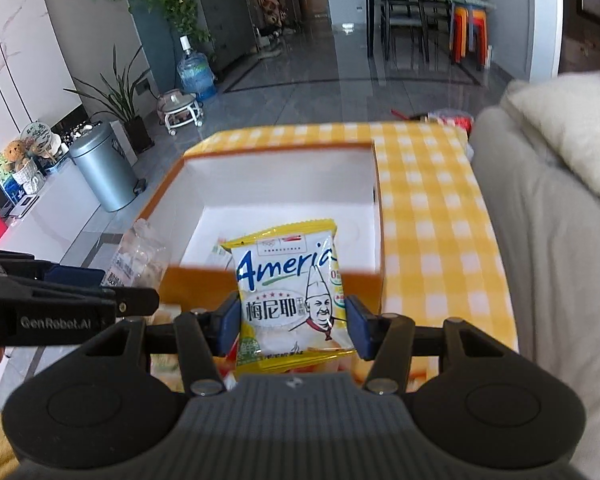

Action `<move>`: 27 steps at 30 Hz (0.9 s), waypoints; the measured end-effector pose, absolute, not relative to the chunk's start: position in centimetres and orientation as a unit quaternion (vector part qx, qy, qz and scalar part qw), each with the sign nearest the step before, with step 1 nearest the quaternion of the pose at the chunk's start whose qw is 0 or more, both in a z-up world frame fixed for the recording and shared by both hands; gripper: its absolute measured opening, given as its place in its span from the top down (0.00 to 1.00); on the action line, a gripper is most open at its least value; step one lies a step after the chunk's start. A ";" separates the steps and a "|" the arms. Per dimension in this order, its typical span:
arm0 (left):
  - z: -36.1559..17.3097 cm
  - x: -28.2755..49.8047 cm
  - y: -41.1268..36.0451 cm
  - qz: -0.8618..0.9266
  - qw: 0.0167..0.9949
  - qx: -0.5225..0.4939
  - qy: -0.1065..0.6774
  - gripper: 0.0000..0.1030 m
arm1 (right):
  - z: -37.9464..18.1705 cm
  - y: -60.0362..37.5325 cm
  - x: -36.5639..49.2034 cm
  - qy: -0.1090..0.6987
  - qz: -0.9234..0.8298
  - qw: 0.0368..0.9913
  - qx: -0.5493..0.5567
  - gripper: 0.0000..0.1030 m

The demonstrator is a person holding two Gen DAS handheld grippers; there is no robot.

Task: Organize snacks
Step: 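Lift both packets into the box and open both tools to drop them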

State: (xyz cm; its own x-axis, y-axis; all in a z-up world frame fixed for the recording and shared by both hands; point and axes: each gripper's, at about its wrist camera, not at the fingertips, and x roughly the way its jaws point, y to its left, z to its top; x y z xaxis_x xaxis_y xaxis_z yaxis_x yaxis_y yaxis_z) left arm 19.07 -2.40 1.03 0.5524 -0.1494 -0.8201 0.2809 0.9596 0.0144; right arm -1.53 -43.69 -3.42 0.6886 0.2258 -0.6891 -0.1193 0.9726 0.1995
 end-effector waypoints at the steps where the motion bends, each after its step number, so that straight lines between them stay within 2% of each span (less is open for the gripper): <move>1: 1.0 19.6 -2.5 -0.121 0.878 0.074 0.456 0.37 | -3.2 -43.6 -0.8 0.380 0.093 0.918 0.065 0.49; 11: 0.0 25.6 -3.0 -0.104 0.872 0.091 0.469 0.36 | -4.0 -42.4 6.1 0.385 0.091 0.918 0.030 0.49; 27: -5.5 30.6 -4.0 -0.093 0.840 0.136 0.517 0.37 | -9.8 -39.5 13.6 0.463 0.084 0.882 -0.012 0.49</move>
State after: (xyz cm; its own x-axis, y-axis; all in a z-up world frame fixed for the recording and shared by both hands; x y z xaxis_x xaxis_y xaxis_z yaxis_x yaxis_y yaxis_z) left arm 30.65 -4.05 -5.45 0.4489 -0.0151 -0.8934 0.2966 0.9457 0.1330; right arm 13.56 -39.48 -9.81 0.5572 0.1378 -0.8188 -0.1594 0.9855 0.0574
